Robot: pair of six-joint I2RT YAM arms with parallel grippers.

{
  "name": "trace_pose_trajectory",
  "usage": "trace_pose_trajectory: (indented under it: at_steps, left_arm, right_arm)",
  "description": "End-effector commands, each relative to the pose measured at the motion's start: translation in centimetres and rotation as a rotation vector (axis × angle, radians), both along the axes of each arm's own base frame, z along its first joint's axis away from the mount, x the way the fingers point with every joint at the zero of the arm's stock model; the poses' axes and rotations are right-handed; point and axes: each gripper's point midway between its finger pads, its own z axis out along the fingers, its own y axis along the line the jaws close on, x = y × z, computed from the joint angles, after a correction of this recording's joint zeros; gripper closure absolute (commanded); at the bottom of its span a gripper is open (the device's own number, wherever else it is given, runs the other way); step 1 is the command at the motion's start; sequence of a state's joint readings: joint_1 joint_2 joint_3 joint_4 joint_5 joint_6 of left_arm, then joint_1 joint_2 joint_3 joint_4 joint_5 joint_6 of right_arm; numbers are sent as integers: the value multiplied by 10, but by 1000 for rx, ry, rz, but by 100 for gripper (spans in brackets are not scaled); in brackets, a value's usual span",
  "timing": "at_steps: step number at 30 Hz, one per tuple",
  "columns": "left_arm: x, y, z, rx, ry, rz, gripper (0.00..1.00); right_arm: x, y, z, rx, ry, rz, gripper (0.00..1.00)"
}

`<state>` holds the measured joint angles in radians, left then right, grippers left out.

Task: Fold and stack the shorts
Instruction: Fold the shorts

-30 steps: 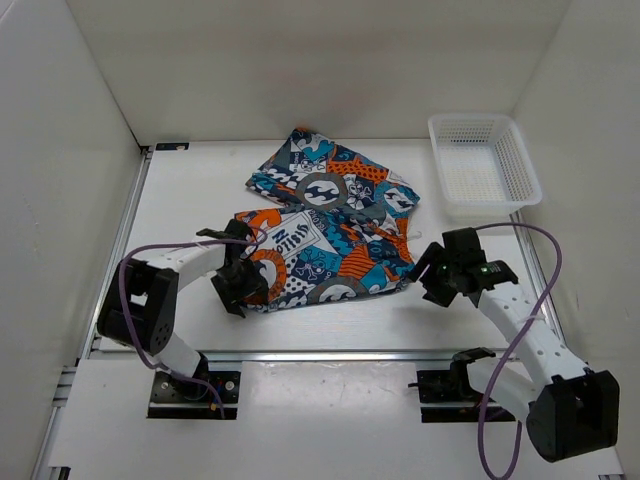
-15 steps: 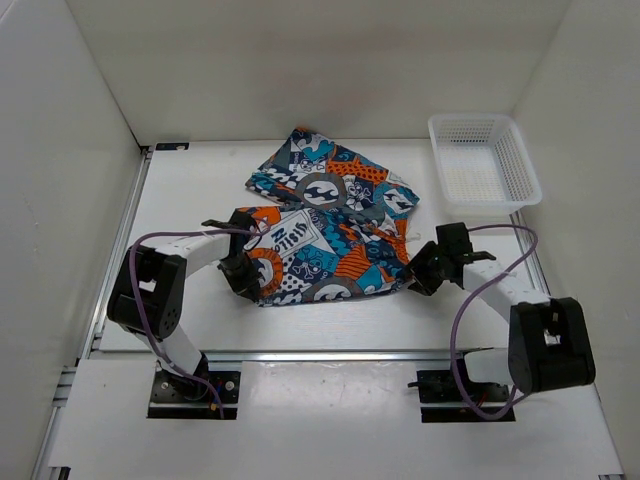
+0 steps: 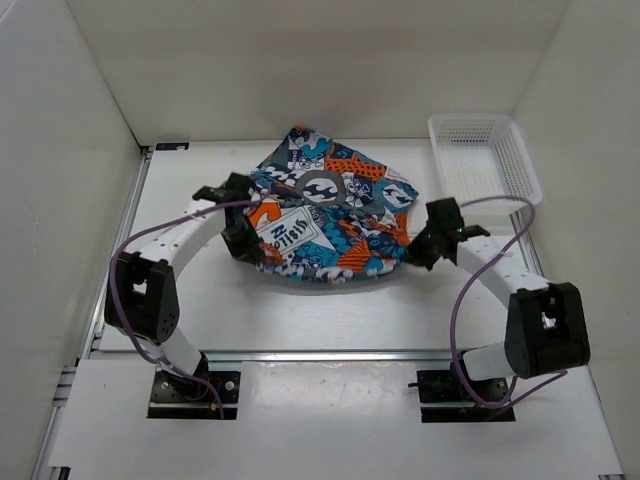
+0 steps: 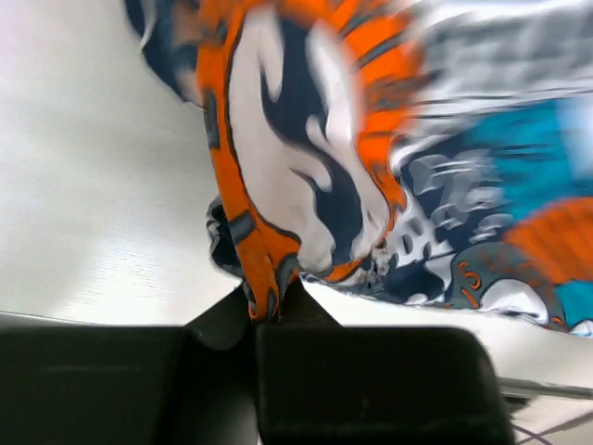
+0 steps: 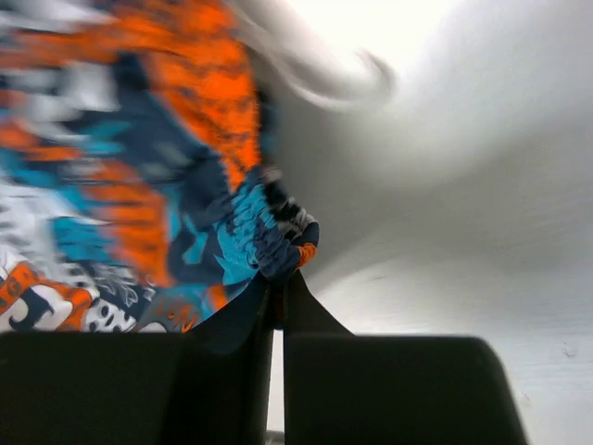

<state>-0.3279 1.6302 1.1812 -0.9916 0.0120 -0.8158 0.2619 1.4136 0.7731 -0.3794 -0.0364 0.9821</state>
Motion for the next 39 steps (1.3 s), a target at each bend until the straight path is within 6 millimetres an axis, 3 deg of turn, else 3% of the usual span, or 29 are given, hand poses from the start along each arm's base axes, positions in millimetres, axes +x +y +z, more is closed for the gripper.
trace_pose_trajectory:
  at_steps: [1, 2, 3, 4, 5, 7, 8, 10, 15, 17, 18, 20, 21, 24, 26, 29, 33, 36, 38, 39]
  left_arm:
    - [28, 17, 85, 42, -213, -3, 90]
    - [39, 23, 124, 51, -289, 4, 90]
    - [45, 27, 144, 55, -327, 9, 90]
    - [46, 27, 168, 43, -380, 4, 90]
    - [54, 33, 215, 26, -503, 25, 90]
    - [51, 37, 257, 7, -610, 29, 90]
    - [45, 42, 290, -9, -700, 35, 90]
    - [35, 43, 316, -33, -771, 26, 90]
    - [-9, 47, 380, -117, -951, 6, 90]
    - [-26, 50, 401, -130, -1024, -11, 90]
    - [-44, 55, 423, -138, -1105, -18, 90]
    - [-62, 60, 441, -141, -1173, -25, 90]
    - [-81, 65, 459, -148, -1240, -29, 90]
    - [-117, 76, 489, -161, -1368, -18, 90]
    - [-129, 81, 500, -164, -1418, -5, 90]
    - [-152, 88, 517, -184, -1497, 19, 90]
    - [-162, 92, 534, -211, -1565, 46, 90]
    - [-151, 89, 530, -206, -1546, 44, 90]
    - [-118, 81, 514, -187, -1468, 37, 90]
    - [-107, 79, 507, -170, -1449, 25, 90]
  right_arm:
    - [46, -28, 107, -149, -277, 1, 100]
    - [51, -30, 130, -168, -329, 16, 100]
    - [53, -32, 157, -183, -391, 30, 100]
    - [57, -33, 198, -206, -473, 70, 100]
    - [55, -35, 223, -216, -528, 86, 100]
    - [49, -39, 275, -250, -639, 127, 100]
    - [46, -40, 289, -259, -671, 134, 100]
    - [37, -39, 322, -250, -744, 164, 100]
    - [-9, -41, 372, -241, -865, 229, 100]
    - [-34, -46, 401, -247, -953, 242, 100]
    - [-43, -47, 410, -249, -980, 251, 100]
    - [-71, -51, 440, -260, -1061, 277, 100]
    - [-79, -52, 448, -265, -1084, 289, 100]
    - [-116, -59, 484, -277, -1190, 304, 100]
    - [-147, -65, 509, -268, -1283, 290, 100]
    - [-171, -69, 525, -261, -1347, 282, 100]
    - [-181, -71, 527, -243, -1348, 272, 100]
    - [-168, -70, 514, -245, -1294, 266, 100]
    - [-151, -73, 500, -273, -1236, 241, 100]
    - [-132, -71, 478, -286, -1160, 248, 100]
